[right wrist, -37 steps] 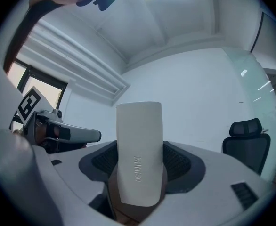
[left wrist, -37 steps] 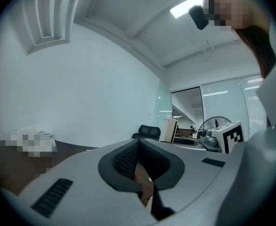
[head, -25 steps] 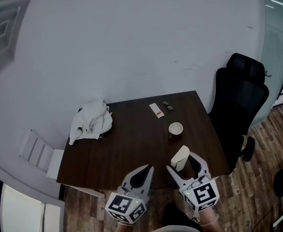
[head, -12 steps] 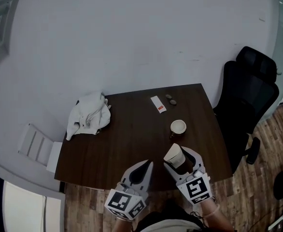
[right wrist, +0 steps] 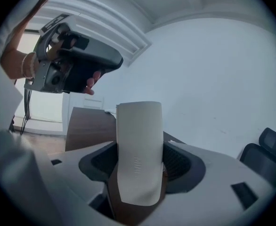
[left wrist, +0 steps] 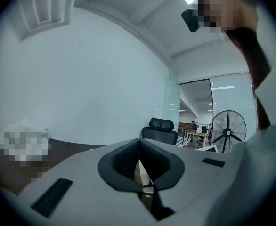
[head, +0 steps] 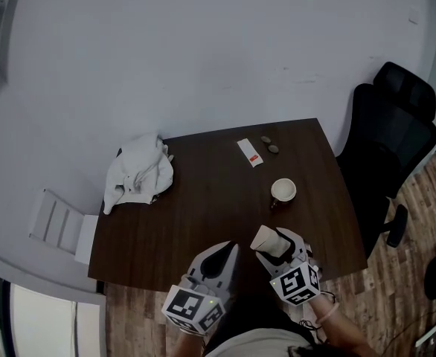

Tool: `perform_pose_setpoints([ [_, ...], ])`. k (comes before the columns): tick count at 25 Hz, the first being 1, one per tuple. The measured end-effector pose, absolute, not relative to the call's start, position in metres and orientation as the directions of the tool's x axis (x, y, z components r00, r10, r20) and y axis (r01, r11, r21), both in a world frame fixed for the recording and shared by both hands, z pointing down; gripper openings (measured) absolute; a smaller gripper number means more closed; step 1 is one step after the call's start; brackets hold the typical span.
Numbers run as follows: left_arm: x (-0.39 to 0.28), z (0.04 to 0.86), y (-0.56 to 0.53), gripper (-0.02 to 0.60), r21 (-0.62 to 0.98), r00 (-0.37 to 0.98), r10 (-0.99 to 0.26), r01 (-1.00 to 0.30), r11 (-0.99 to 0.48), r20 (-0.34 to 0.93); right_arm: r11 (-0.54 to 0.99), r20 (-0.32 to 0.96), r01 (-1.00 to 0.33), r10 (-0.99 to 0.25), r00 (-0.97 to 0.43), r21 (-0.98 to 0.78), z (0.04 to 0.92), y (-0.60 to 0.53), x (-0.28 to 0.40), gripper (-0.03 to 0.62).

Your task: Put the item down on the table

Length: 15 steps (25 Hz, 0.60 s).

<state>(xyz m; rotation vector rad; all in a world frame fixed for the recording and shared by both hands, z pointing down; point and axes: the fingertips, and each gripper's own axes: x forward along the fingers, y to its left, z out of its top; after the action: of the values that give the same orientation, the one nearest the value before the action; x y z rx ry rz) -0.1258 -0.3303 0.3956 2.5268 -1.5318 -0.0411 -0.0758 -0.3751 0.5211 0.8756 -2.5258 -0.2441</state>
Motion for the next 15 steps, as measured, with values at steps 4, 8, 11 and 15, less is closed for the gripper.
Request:
perform_pose_setpoints([
  [4,-0.144,0.394,-0.341,0.018,0.173,0.481,-0.874,-0.869,-0.463,0.076,0.788,0.419,-0.54,-0.615,-0.669,0.294,0.547,-0.386,-0.084,0.302],
  [8,-0.16,0.394,-0.353,0.018,0.169,0.493,-0.866,-0.863,-0.476,0.08,0.797,0.478,-0.535,-0.599,-0.643,0.28,0.576,-0.394,-0.089,0.304],
  [11,-0.172,0.392,-0.36,0.018,0.172,0.49,-0.868,-0.864,-0.473,0.078,0.804,0.522,-0.534,-0.583,-0.623,0.261,0.596,-0.397,-0.092,0.302],
  [15,-0.186,0.393,-0.369,0.018,0.178,0.496,-0.865,-0.86,-0.478,0.075,0.816,0.569,-0.523,-0.558,-0.604,0.245,0.618,-0.402,-0.099,0.302],
])
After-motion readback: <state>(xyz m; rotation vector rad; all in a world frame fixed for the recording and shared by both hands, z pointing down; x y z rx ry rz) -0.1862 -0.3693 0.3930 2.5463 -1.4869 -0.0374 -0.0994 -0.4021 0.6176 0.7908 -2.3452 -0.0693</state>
